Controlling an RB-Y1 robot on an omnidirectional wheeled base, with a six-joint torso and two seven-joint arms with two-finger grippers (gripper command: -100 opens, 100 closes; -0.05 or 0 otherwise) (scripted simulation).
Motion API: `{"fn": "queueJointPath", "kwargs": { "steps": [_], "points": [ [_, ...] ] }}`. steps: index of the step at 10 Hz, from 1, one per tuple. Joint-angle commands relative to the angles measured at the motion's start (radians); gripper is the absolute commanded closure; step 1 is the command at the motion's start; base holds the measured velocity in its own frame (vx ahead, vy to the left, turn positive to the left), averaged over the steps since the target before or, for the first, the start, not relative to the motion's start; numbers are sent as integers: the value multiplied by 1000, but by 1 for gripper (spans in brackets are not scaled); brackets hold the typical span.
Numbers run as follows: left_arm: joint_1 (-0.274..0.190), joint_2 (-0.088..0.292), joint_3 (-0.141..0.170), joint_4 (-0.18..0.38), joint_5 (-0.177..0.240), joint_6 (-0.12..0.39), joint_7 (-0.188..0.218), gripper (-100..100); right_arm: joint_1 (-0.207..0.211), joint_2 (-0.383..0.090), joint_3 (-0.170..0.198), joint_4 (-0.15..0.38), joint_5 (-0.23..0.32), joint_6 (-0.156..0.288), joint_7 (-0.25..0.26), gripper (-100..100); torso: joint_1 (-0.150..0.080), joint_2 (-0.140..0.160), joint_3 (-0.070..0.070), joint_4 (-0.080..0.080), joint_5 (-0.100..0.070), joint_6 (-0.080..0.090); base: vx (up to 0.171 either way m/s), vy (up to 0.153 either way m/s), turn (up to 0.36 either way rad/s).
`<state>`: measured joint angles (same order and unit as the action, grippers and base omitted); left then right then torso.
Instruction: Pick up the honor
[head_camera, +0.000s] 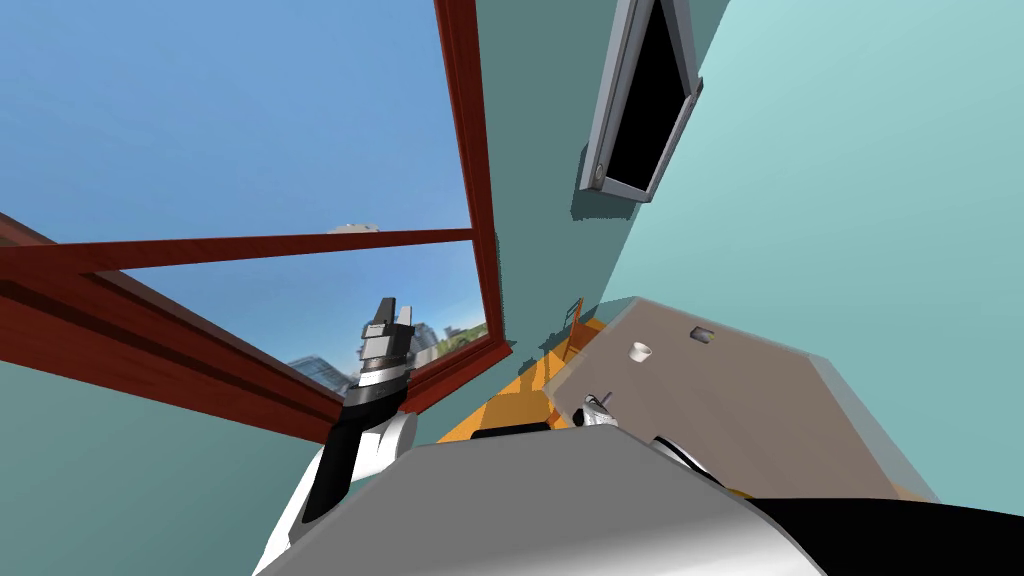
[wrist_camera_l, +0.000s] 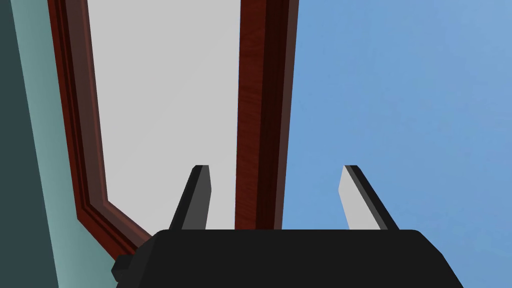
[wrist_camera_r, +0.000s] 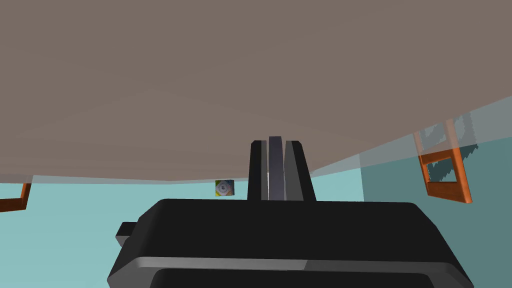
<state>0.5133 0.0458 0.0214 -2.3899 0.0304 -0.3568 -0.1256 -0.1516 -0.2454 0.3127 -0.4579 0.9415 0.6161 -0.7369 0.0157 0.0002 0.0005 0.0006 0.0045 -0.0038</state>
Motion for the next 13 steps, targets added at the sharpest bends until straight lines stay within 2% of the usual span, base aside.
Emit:
{"fn": "queueJointPath", "kwargs": {
  "steps": [1,2,7,8,10,12,13],
  "points": [
    [0,0,0,0,0,0,0,0,0,0,0,0,0,0,0,0,0,0,0,0,0,0,0,0,0],
    [0,0,0,0,0,0,0,0,-3,-12,2,5,-1,-16,3,100,0,0,0,0,0,0,32,28,-130],
    [0,0,0,0,0,0,0,0,-16,-83,5,-8,-34,-98,77,100,4,-2,-1,0,1,1,44,70,-184],
    [0,0,0,0,0,0,0,0,-16,-83,5,-8,-34,-98,77,100,5,-1,0,1,1,0,10,72,-47],
    [0,0,0,0,0,0,0,0,-24,-126,7,-16,-54,-148,122,100,7,1,1,1,1,0,8,131,-198],
    [0,0,0,0,0,0,0,0,-14,-126,3,-33,-66,-137,141,100,7,1,1,2,0,-1,8,75,-35],
    [0,0,0,0,0,0,0,0,-15,-126,3,-31,-64,-140,138,0,3,1,1,2,0,-1,1,10,1]
  ]
}}
